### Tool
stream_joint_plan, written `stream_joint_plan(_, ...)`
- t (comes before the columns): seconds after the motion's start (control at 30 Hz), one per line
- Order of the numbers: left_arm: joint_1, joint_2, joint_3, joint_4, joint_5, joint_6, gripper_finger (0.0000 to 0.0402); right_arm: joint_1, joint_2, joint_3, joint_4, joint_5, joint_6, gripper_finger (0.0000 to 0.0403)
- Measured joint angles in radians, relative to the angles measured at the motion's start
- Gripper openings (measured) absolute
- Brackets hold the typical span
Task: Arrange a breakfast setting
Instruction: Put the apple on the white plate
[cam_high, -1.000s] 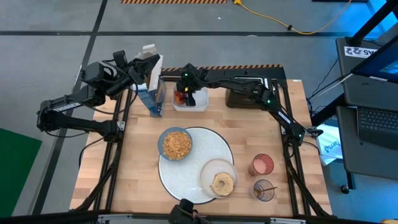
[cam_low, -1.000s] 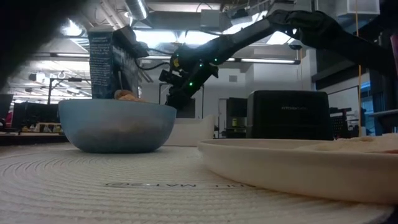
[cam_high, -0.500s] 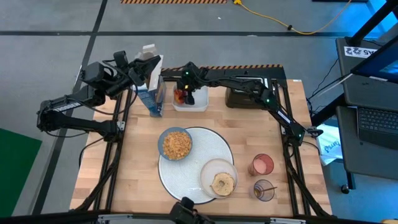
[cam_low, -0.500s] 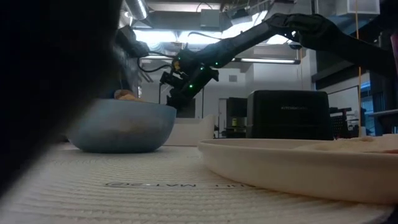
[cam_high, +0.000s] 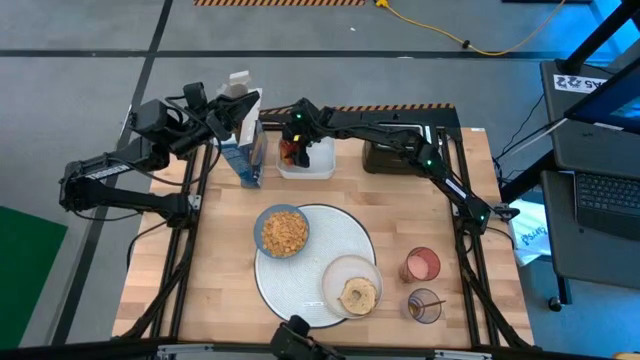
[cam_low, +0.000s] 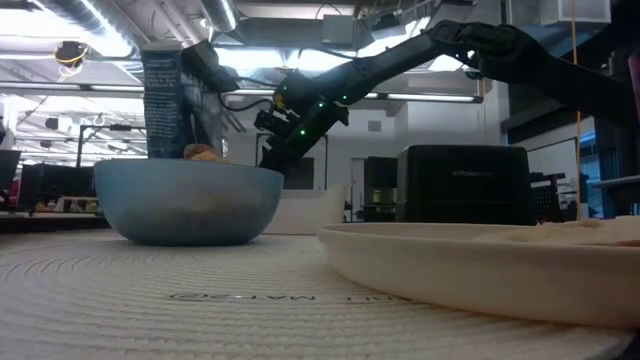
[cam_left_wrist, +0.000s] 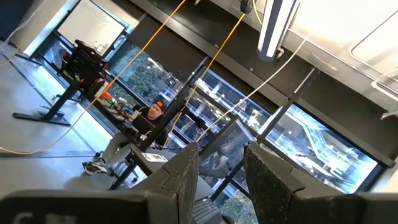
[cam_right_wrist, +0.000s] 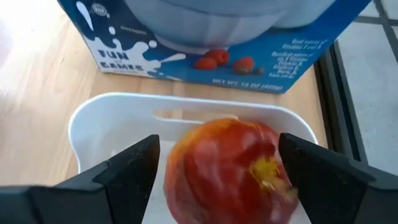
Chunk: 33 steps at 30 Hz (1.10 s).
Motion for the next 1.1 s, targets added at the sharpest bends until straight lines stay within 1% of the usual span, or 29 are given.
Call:
stream_joint_plan(0.17, 0.0, 0.0, 0.0, 0.0, 0.001, -0.003, 0.0119, 0.0, 0.0, 0.0, -0.007, -0.004, 0.003, 0.0328)
stream_joint_plan(0.27, 0.0, 0.0, 0.0, 0.0, 0.024, -0.004, 0.0119, 0.0, 0.0, 0.0, 0.005, -0.005, 0.02, 0.0328)
stream_joint_plan(0.63, 0.0, 0.0, 0.0, 0.0, 0.059, -0.005, 0.0119, -0.009, 0.0, 0.001, -0.023, -0.07, 0.048, 0.0328)
stream_joint_plan(0.9, 0.0, 0.0, 0.0, 0.0, 0.068, -0.005, 0.0119, -0.014, 0.0, 0.002, -0.067, -0.051, -0.049, 0.0328)
stream_joint_plan(1.1, 0.0, 0.0, 0.0, 0.0, 0.068, -0.007, 0.0119, -0.012, 0.004, 0.003, -0.067, -0.045, -0.058, 0.0328)
